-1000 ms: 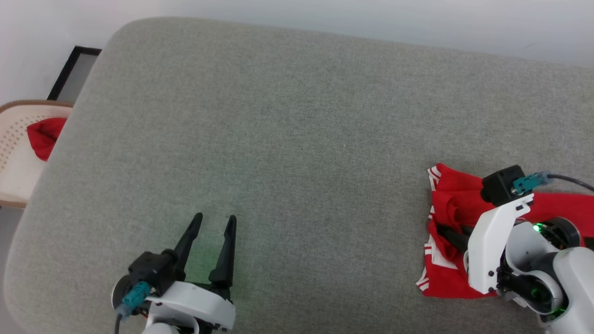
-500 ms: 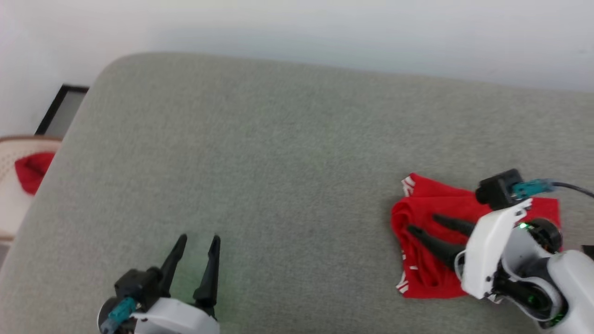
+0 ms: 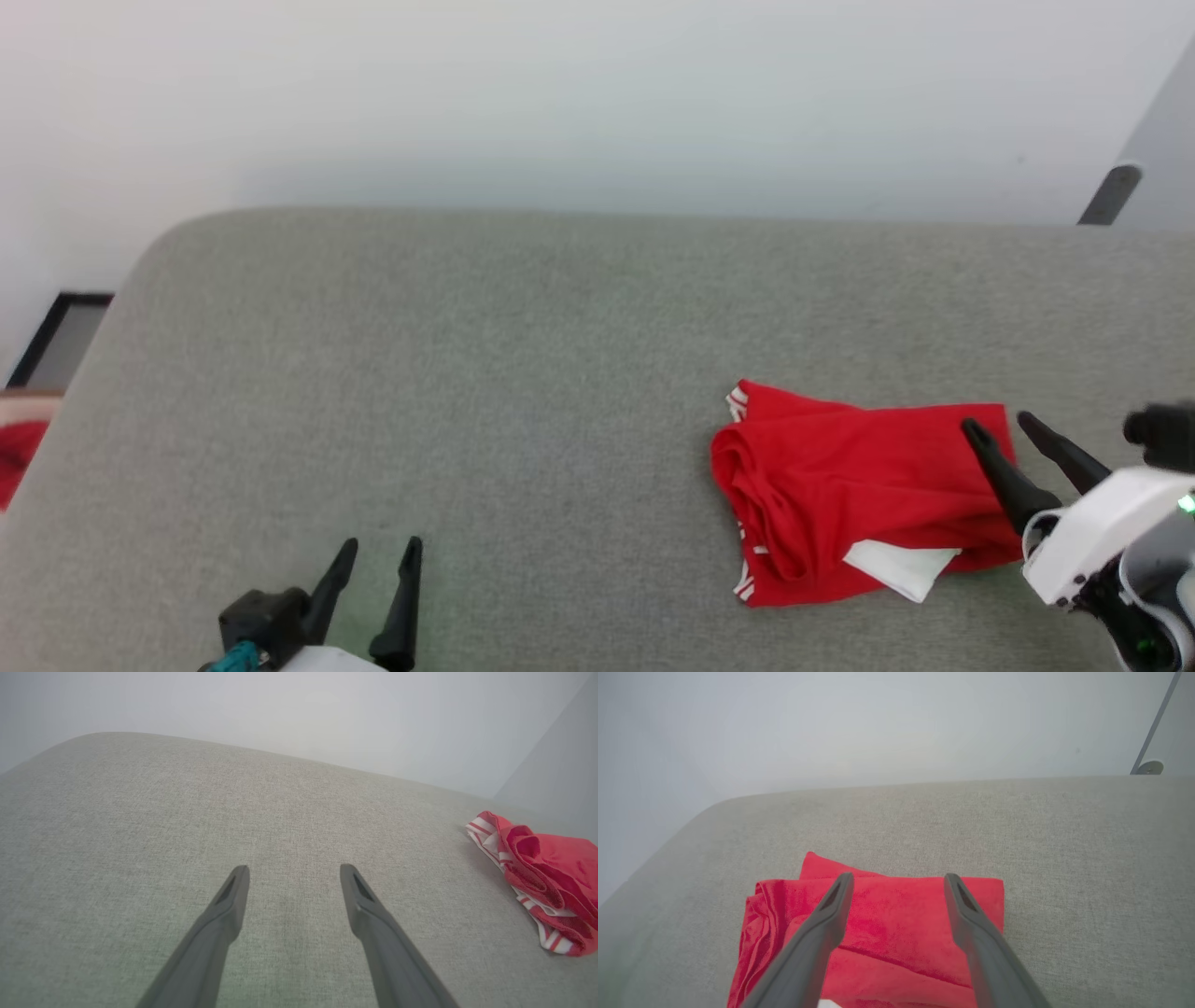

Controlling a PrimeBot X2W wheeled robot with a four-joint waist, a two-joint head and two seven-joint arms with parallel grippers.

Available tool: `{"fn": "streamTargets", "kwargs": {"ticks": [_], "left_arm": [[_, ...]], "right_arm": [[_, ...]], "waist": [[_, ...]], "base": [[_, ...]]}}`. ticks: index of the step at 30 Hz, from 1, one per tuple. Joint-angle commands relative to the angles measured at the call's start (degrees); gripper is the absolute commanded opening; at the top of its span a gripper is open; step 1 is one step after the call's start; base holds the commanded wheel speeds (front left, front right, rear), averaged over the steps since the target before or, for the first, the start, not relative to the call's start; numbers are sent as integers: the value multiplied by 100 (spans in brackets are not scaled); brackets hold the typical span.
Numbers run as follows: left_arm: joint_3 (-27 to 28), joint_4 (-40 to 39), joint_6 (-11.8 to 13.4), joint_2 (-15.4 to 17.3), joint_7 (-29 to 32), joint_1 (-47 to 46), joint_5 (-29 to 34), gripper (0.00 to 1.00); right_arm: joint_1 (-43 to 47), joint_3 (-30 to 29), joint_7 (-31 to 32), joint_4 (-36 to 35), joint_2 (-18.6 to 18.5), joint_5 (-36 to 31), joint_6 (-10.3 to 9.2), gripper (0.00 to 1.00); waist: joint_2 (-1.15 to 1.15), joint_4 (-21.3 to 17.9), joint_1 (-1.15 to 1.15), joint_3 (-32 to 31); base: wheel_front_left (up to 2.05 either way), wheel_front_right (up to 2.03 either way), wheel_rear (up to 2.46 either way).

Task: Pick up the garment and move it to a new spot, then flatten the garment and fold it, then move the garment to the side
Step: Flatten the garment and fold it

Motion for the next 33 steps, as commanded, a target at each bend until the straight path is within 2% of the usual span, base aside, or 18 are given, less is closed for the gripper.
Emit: {"fn": "streamTargets", "kwargs": {"ticks": [1,8,13,21,33], "left_arm": [[26,13,-12,28,-22,75,-38,100],[224,-285,-12,52,-22,263,98,100],[282,-612,-12,111,-22,446,332,100],[528,-1246,-12,67,-22,998,574,100],[861,-1865,0,-135,-22,1766,681,100]], "right_arm": [[118,-57,-230,93,84,-54,0,100],[477,-425,-1357,418,280,-262,0,100],[798,-673,-1631,311,265,-487,0,100],[1611,-1326,-1689,-222,343,-882,0,100],[2626,-2420,-1282,-1248,836,-1298,0,100]], "waist": [[0,-182,0,-230],[0,-229,0,-466],[0,-154,0,-580],[0,-42,0,-690],[0,-32,0,-591]], "base": [[0,0,0],[0,0,0],[0,0,0],[0,0,0],[0,0,0]]}}
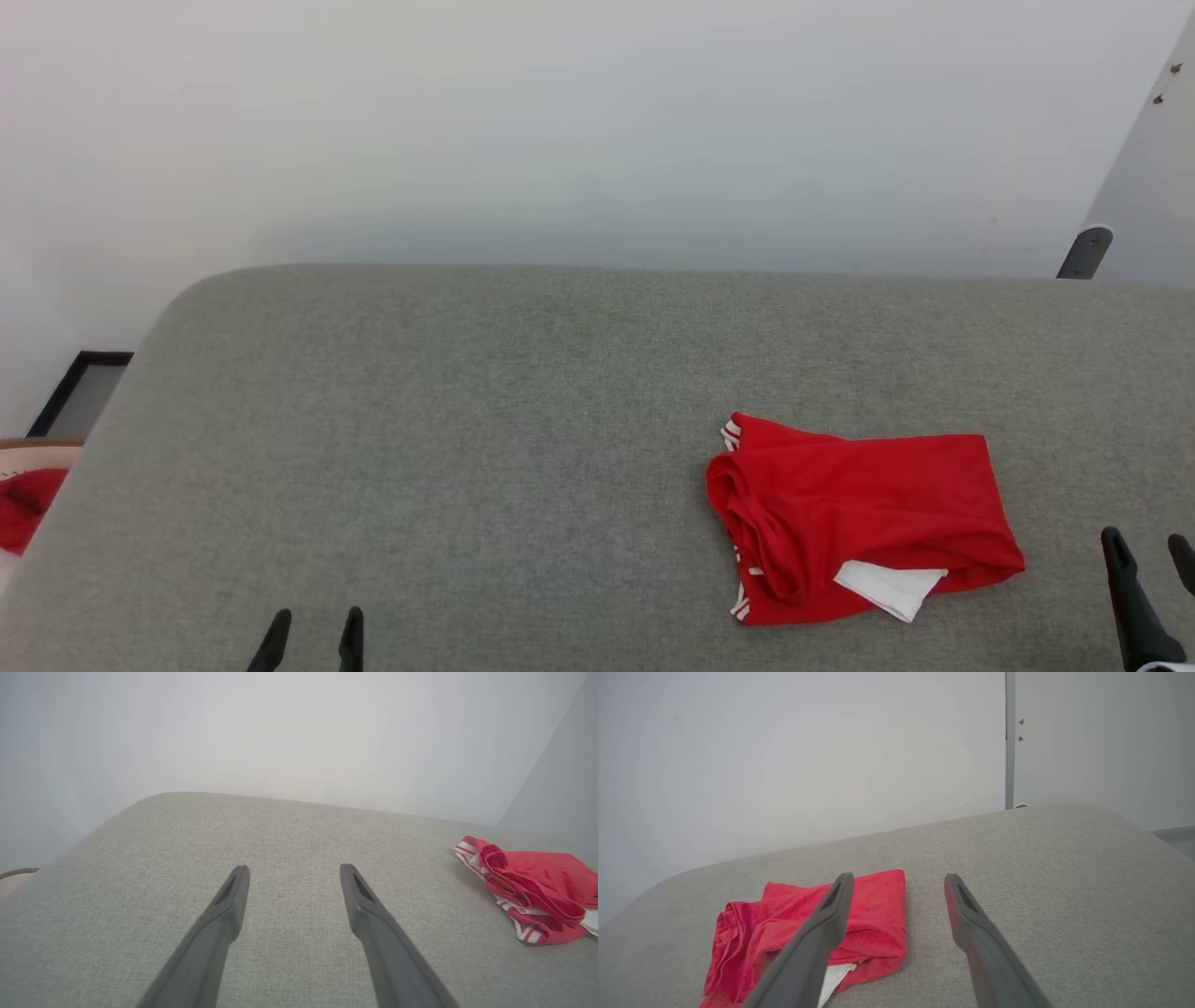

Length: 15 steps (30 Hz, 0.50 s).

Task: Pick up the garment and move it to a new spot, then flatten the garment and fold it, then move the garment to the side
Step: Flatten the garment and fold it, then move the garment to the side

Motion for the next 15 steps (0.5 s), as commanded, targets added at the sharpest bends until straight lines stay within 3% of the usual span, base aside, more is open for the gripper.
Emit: {"fn": "streamTargets", "kwargs": {"ticks": [1,15], "left_arm": [[12,-33,-1,-6,-22,59,36,100],[-87,-57,-6,26,-22,22,67,100]], "right_arm": [[89,-90,62,-102,68,-88,0,100],[210,-292,410,-492,337,-356,0,100]], "waist": [[0,13,0,13],[0,61,0,-54]], "base": [[0,0,0],[0,0,0]]}}
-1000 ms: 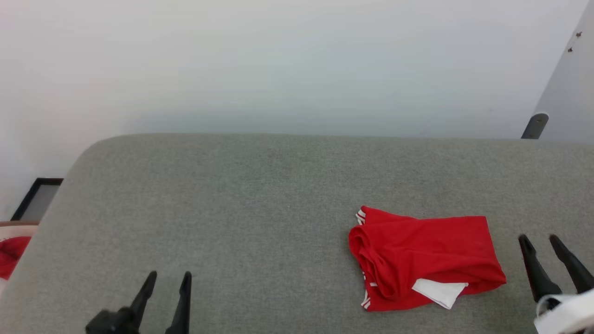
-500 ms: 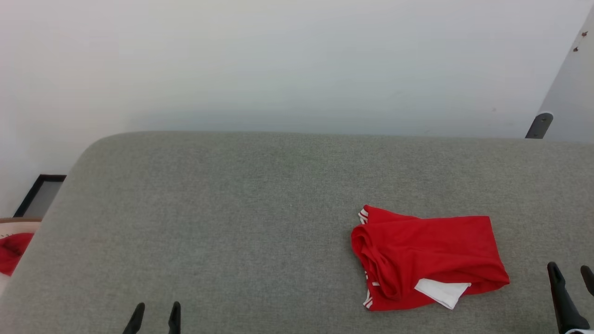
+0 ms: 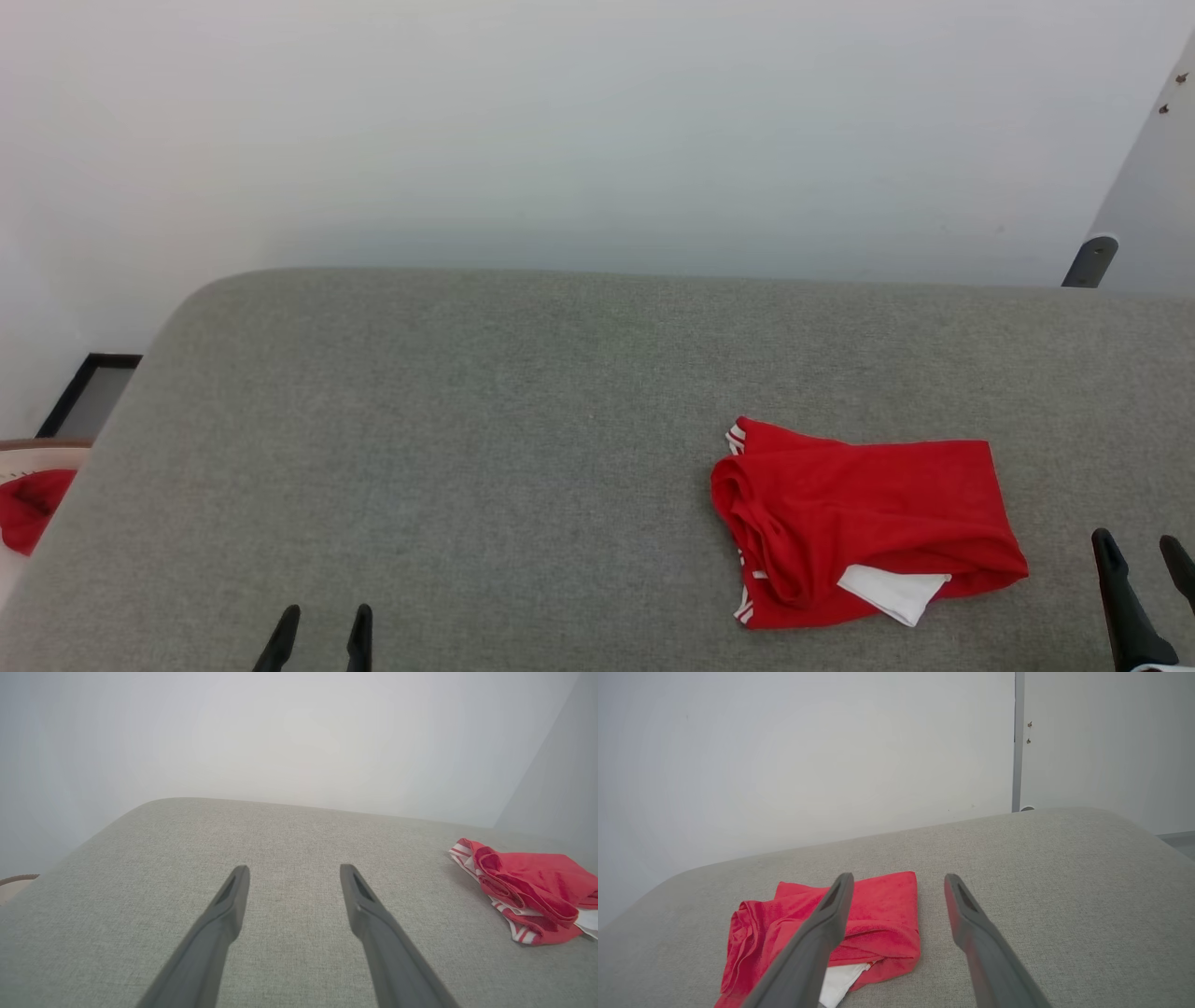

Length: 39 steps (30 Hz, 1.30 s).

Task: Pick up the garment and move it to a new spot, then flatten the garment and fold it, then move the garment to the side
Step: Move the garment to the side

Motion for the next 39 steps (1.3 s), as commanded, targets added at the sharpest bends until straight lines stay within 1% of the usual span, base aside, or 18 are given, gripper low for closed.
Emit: {"fn": "streamTargets", "kwargs": {"ticks": [1,7,10,13,15,17,19,22,24,27,29,32,35,39], "left_arm": [[-3,-26,-7,17,-22,43,19,100],[-8,-43,-7,1,-22,34,23,100],[12,-42,-1,-36,-22,6,1,100],[-34,7,-1,-65,-22,-119,29,100],[-64,18,-2,-92,-22,-208,25,100],[-102,39,-4,-123,-22,-281,19,100],[-170,108,-5,-134,-22,-341,11,100],[-279,189,-8,-155,-22,-523,7,100],[-315,218,-9,-182,-22,-669,0,100],[-379,254,-11,-209,-22,-923,-4,100],[-464,275,-10,-208,-22,-1135,4,100],[-552,291,-11,-202,-23,-1398,-12,100],[-614,311,-11,-206,-22,-1635,-26,100],[-680,367,-12,-192,-22,-1859,-38,100]], "right_arm": [[38,-29,15,-26,31,-35,0,100],[-66,66,113,-35,19,-61,0,100],[-293,235,330,10,-148,-72,0,100],[-684,344,736,152,-399,-41,0,100],[-1007,479,1155,279,-624,-27,0,100],[-1347,667,1732,453,-849,113,0,100],[-1658,935,2495,666,-1091,284,0,100],[-2128,1170,3616,975,-1338,602,0,100],[-2422,1164,4258,1186,-1428,779,-1,100],[-2867,1226,5056,1364,-1469,936,-1,100],[-3153,1229,5361,1489,-1469,892,-1,100],[-3459,1285,5607,1719,-1408,700,-1,100],[-3646,1492,5670,1899,-1391,476,-1,100],[-3655,1711,5780,2173,-1279,611,0,100]], "waist": [[0,8,0,-9],[0,38,0,0],[0,16,0,41],[0,32,0,91],[0,50,0,141],[0,64,0,213],[0,65,0,303],[0,110,0,520],[0,157,0,732],[0,219,0,1098],[0,272,0,1331],[0,350,0,1632],[0,423,0,1867],[0,485,0,2061]], "base": [[0,0,0],[0,0,0],[0,0,0],[0,0,0],[0,0,0],[0,0,0],[0,0,0],[0,0,0],[0,0,0],[0,0,0],[0,0,0],[0,0,0],[0,0,0],[0,0,0]]}}
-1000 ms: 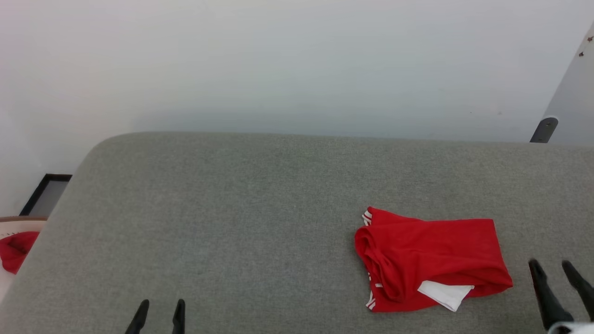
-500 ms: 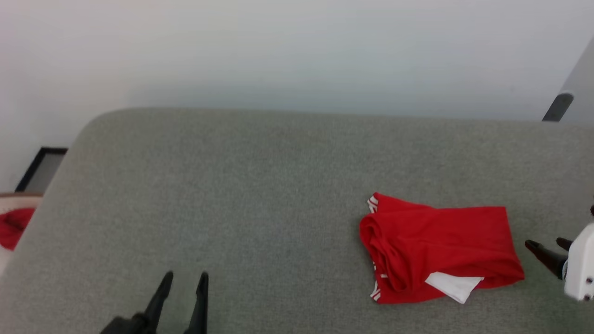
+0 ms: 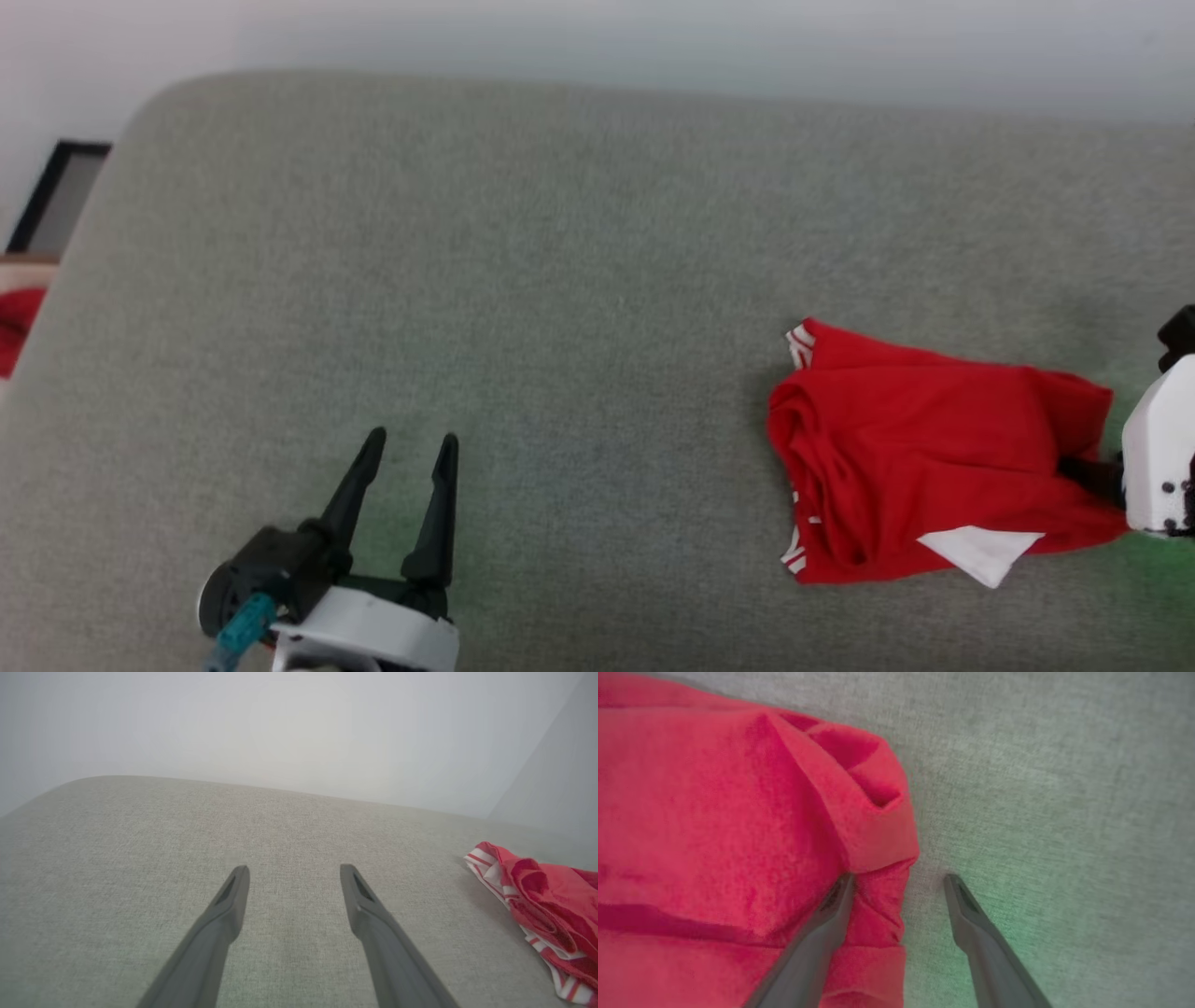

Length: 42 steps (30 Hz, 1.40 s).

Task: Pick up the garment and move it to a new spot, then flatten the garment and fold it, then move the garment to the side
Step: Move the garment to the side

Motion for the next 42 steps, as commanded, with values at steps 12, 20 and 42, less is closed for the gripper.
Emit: {"fn": "streamTargets", "kwargs": {"ticks": [12,20,42], "left_arm": [[-6,119,-11,108,-22,-333,145,100],[-159,-81,-11,261,-22,-623,247,100],[-1297,-416,-12,1231,-22,-2870,229,100]], "right_arm": [[158,173,-997,187,225,508,-3,0],[380,-617,-2171,140,208,918,-4,0],[-1258,-2068,-3592,1670,-373,-555,-3,0]], "waist": [[0,-139,0,298],[0,-800,0,342],[0,-1704,0,1504]], "base": [[0,0,0],[0,0,0],[0,0,0]]}}
